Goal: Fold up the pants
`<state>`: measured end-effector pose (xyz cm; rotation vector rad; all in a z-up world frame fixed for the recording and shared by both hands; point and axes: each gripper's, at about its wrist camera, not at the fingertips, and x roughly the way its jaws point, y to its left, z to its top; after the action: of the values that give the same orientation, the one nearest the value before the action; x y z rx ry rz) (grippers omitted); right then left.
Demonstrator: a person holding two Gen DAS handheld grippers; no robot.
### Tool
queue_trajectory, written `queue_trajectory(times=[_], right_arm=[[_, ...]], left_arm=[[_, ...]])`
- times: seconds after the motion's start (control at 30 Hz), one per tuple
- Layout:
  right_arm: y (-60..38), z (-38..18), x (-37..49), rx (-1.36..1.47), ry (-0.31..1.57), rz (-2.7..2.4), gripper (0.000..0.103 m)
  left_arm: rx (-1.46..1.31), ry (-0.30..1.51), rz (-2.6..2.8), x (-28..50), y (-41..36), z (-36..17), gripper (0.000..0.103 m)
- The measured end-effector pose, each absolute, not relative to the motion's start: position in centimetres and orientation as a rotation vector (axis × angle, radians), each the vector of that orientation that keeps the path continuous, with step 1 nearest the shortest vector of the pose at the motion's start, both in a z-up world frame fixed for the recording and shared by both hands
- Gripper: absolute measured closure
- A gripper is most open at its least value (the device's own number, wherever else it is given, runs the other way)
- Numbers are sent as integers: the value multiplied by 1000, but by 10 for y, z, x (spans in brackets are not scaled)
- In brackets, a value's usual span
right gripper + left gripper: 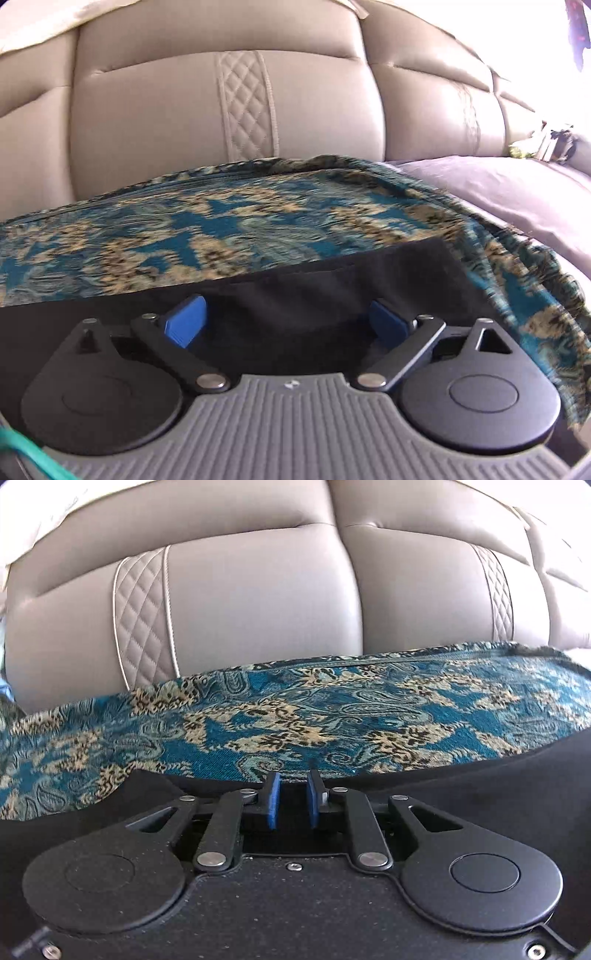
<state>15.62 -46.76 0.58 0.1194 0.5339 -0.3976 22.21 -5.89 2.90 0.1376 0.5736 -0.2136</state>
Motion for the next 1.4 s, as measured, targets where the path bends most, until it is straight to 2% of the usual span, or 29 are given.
queue_trajectory(times=[0.1, 0.23, 0.4, 0.6, 0.67, 0.7, 0.77, 0.87, 0.97, 1.13, 1.3, 1.4], right_arm=[[-475, 5, 157, 127, 530, -395, 3], [-473, 7, 150, 122, 487, -428, 4], [-452, 19, 127, 104, 360, -436, 5], [-388, 24, 101, 190, 324, -208, 5], [-355, 20, 102, 174, 383, -116, 12], [-335, 17, 102, 168, 409, -61, 14], [-293, 12, 104, 148, 460, 62, 23], [-222, 14, 107, 36, 479, 220, 32], [-157, 21, 121, -41, 494, 354, 36], [-86, 26, 170, -72, 548, 423, 37], [-67, 29, 215, -150, 552, 332, 39], [-67, 28, 239, -144, 573, 265, 34]], left_arm=[[171, 589, -221, 218, -58, 33, 85], [135, 631, -244, 204, -42, 47, 73], [188, 528, -228, 161, -16, 65, 64], [237, 533, -128, 124, 27, 57, 66], [214, 554, -74, 118, 46, 52, 78], [198, 563, -46, 116, 57, 50, 79], [182, 568, 14, 109, 78, 48, 80], [177, 560, 94, 101, 107, 46, 80], [151, 562, 165, 97, 140, 42, 80], [63, 589, 238, 95, 188, 32, 78], [43, 555, 214, 93, 206, 28, 74], [13, 536, 188, 95, 218, 24, 73]])
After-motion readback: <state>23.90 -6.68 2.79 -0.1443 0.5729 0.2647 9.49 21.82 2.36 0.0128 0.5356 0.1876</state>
